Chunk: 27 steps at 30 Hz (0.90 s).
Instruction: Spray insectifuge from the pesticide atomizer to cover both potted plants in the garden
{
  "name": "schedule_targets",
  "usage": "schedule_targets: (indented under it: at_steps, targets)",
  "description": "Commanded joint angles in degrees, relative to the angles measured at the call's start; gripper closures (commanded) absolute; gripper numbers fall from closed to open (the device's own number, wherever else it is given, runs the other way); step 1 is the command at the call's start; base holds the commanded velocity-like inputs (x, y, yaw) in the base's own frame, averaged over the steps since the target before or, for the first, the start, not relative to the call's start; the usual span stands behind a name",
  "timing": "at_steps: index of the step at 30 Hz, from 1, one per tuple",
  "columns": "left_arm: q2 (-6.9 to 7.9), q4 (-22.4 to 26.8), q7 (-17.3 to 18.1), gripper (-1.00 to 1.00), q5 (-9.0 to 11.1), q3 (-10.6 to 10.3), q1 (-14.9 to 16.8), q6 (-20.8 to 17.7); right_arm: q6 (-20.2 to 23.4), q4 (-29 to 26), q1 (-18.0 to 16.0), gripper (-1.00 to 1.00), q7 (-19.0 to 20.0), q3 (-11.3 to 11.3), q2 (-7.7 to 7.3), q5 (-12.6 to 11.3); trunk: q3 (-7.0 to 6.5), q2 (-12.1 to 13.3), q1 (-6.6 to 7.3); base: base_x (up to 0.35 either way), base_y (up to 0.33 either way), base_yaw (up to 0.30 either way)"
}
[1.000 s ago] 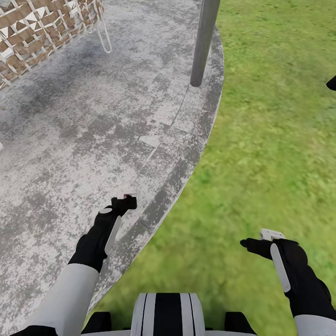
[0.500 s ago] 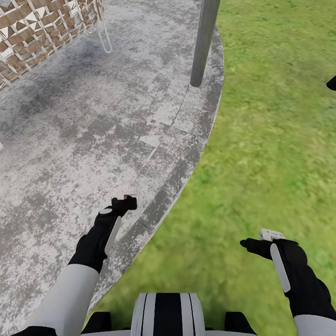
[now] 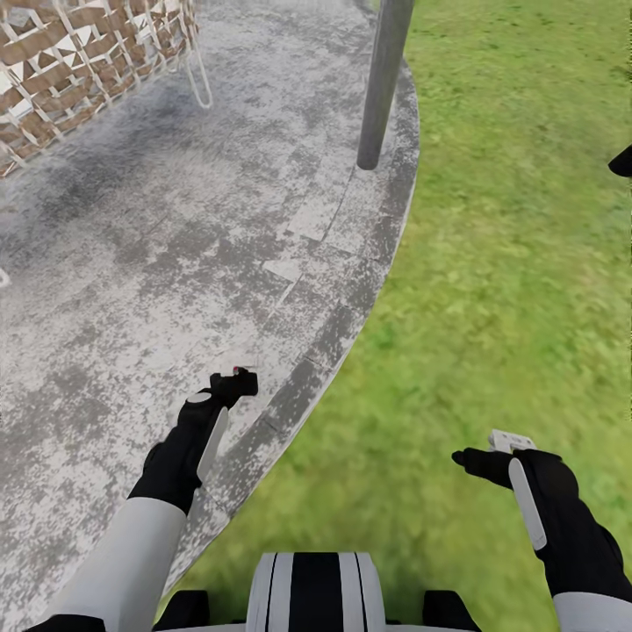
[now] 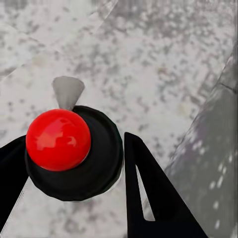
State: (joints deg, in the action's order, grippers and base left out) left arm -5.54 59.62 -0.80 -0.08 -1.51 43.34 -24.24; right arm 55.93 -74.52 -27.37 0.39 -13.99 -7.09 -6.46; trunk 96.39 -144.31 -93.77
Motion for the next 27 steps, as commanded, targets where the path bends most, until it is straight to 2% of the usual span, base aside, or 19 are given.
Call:
schedule_targets:
  at_steps: [1, 4, 8, 20, 27]
  targets:
    - [0.0, 0.1, -0.1, 1.0, 0.0, 0.0, 0.0, -0.9, 0.2, -0.1, -0.1, -1.0, 0.0, -0.1, -0.01, -0.2, -0.2, 0.0, 0.03, 0.0, 0.0, 0.0]
    - [0.0, 0.1, 0.0, 1.0, -0.1, 0.2, 0.0, -5.8, 0.2, -0.2, -0.2, -1.0, 0.0, -0.1, -0.02, -0.2, -0.86, 0.0, 0.11, 0.0, 0.0, 0.0]
    - [0.02, 0.1, 0.0, 1.0, -0.1, 0.2, 0.0, -8.7, 0.2, -0.3, -0.2, -1.0, 0.0, -0.1, -0.02, -0.1, -1.75, 0.1, 0.21, 0.0, 0.0, 0.0]
    - [0.01, 0.1, 0.0, 1.0, -0.1, 0.2, -0.1, -9.9, 0.2, -0.9, -0.2, -1.0, 0.1, -0.2, -0.12, -0.1, -4.41, 0.3, 0.52, 0.0, 0.0, 0.0]
    - [0.24, 0.1, 0.0, 1.0, 0.2, 0.2, -5.1, -9.8, 0.2, -0.9, -0.2, -1.0, 0.0, -0.2, -0.47, -0.1, -5.96, 0.4, 0.7, 0.0, 0.0, 0.0]
